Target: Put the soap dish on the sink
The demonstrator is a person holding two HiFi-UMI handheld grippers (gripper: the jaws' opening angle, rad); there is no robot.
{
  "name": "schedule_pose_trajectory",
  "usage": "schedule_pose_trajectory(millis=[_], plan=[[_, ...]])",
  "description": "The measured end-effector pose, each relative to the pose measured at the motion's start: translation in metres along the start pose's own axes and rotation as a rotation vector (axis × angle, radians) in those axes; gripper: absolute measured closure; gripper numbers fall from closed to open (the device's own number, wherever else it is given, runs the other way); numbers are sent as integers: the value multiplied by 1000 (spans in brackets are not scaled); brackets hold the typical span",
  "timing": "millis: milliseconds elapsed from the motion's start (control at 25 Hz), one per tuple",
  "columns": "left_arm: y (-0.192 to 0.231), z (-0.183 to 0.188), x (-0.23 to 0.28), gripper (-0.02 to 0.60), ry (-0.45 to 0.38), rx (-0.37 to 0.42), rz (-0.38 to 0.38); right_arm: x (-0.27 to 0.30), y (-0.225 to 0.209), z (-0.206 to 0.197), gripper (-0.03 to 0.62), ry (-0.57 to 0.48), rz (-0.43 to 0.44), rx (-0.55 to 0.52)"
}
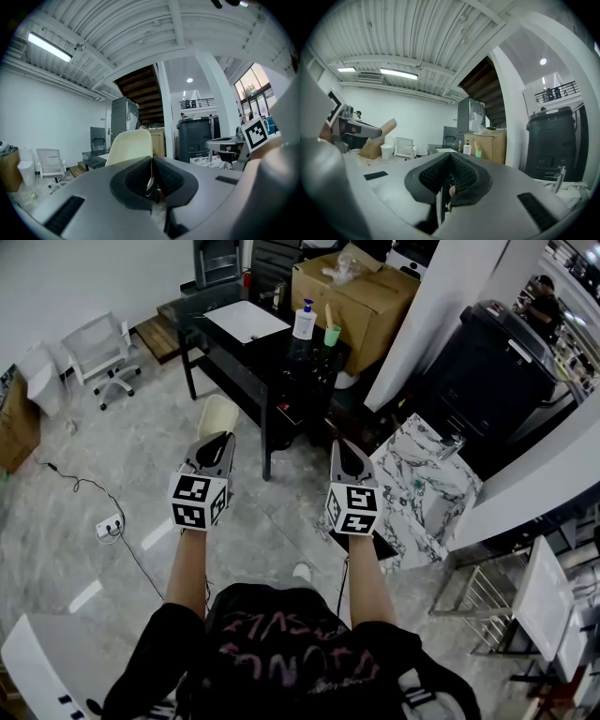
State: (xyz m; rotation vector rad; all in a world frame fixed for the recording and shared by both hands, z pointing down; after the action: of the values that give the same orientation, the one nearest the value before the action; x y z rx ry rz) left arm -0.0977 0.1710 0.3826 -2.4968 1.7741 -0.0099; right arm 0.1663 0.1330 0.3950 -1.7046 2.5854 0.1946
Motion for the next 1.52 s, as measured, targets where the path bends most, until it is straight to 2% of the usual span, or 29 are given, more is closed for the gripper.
schedule_pose_trajectory(millis=[840, 1200, 1520], plan=[[30, -19, 27, 558, 15, -7, 6, 44, 6, -15, 580, 2, 23, -19], [54, -33, 68, 558, 39, -3, 8, 97, 1, -26, 580, -2, 41, -13], [77, -54, 137, 558, 85, -7, -4, 163, -23, -55, 580, 42, 41, -14]])
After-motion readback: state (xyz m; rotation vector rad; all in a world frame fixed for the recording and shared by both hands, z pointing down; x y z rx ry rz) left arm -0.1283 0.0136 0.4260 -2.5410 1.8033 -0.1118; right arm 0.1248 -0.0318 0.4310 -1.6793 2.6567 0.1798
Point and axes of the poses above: the fingertips, and each gripper's own axes: x forward along the fingers, y to its left, z out of its top, the point moved 6 cm from there along -x, backward along the fingers, and after that the axes turned 9 degrees about -y, right-handed, at the moved point
